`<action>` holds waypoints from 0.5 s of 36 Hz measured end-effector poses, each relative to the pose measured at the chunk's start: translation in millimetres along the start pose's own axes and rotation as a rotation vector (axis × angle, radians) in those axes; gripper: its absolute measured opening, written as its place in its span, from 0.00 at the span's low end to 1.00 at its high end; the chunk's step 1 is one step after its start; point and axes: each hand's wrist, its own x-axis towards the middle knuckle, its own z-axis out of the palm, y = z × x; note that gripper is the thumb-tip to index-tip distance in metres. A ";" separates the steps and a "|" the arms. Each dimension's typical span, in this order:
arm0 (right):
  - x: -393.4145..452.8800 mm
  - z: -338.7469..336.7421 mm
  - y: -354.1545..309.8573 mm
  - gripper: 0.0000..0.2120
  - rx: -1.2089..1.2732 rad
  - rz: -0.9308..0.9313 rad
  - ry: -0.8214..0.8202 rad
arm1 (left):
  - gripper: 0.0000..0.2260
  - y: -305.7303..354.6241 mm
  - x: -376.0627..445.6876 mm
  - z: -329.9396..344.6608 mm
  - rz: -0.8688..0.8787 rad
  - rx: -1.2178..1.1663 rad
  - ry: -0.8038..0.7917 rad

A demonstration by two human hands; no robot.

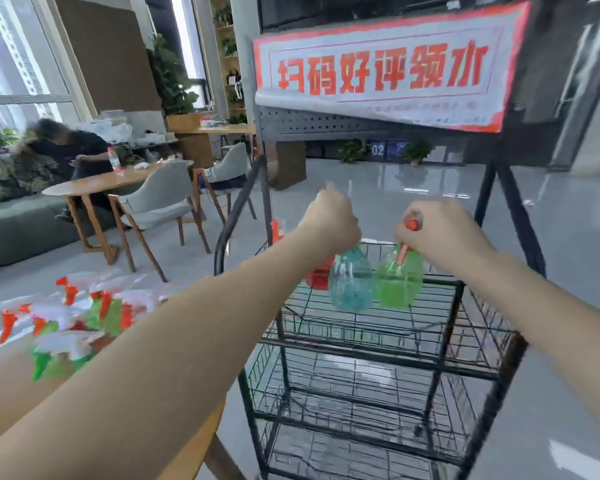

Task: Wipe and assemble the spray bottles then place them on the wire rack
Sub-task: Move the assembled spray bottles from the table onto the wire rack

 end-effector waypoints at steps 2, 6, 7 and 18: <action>8.2 9.8 13.6 0.03 -0.021 0.000 0.006 | 0.17 0.3 15.6 20.2 -0.018 0.009 -0.027; 26.4 33.4 34.6 0.06 -0.078 -0.008 -0.023 | 0.16 -4.0 46.0 55.0 -0.044 -0.002 -0.021; 31.4 39.2 38.5 0.08 -0.091 -0.010 -0.030 | 0.13 -5.8 52.8 63.0 -0.051 -0.002 -0.019; 73.1 80.0 55.2 0.09 -0.183 -0.067 -0.111 | 0.15 -27.7 98.9 104.5 -0.080 0.073 -0.026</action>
